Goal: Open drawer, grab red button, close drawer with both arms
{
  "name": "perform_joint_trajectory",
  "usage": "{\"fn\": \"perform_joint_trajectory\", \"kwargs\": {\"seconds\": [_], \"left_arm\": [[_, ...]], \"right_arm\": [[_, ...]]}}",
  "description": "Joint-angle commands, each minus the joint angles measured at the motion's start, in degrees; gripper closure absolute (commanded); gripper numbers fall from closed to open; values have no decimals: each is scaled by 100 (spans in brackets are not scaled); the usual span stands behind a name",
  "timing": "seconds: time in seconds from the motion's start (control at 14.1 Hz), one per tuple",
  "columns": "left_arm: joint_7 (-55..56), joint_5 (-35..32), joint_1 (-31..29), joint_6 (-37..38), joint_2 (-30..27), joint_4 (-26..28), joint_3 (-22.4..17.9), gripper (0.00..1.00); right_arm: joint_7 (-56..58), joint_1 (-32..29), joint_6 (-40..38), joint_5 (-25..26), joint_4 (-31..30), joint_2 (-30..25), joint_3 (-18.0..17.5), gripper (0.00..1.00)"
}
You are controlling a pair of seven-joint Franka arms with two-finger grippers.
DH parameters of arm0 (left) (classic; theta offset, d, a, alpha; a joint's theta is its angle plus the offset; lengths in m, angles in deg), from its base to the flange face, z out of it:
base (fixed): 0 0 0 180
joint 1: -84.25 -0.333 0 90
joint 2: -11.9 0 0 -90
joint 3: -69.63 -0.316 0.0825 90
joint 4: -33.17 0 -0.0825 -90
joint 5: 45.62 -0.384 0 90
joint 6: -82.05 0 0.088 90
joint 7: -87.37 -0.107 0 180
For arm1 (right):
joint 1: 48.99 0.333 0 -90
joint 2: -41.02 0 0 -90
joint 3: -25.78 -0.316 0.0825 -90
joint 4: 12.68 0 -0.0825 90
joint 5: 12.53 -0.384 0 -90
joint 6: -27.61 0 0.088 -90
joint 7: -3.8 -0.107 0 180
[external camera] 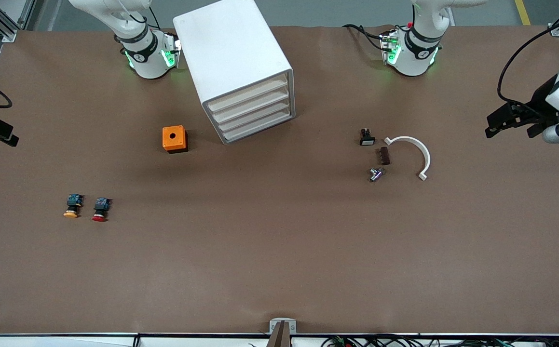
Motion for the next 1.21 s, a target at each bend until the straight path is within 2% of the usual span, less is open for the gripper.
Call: {"fn": "perform_joint_trajectory", "kwargs": {"seconds": [0.0, 0.07, 0.28, 0.5, 1.14], "left_arm": [[-13, -144, 95, 107, 71, -260, -2, 0], [-5, -328, 209, 221, 194, -505, -10, 0], [-5, -330, 236, 870, 738, -1278, 7, 0], [145, -303, 201, 1039, 757, -1254, 121, 0], [57, -303, 219, 1048, 687, -1307, 121, 0]], "right_arm": [[53, -41, -93, -48, 191, 73, -5, 0], [53, -41, -102, -48, 191, 73, -5, 0], [44, -41, -102, -57, 191, 73, -5, 0], [44, -93, -102, -57, 218, 64, 22, 0], [53, -190, -243, -57, 314, 64, 13, 0]]}}
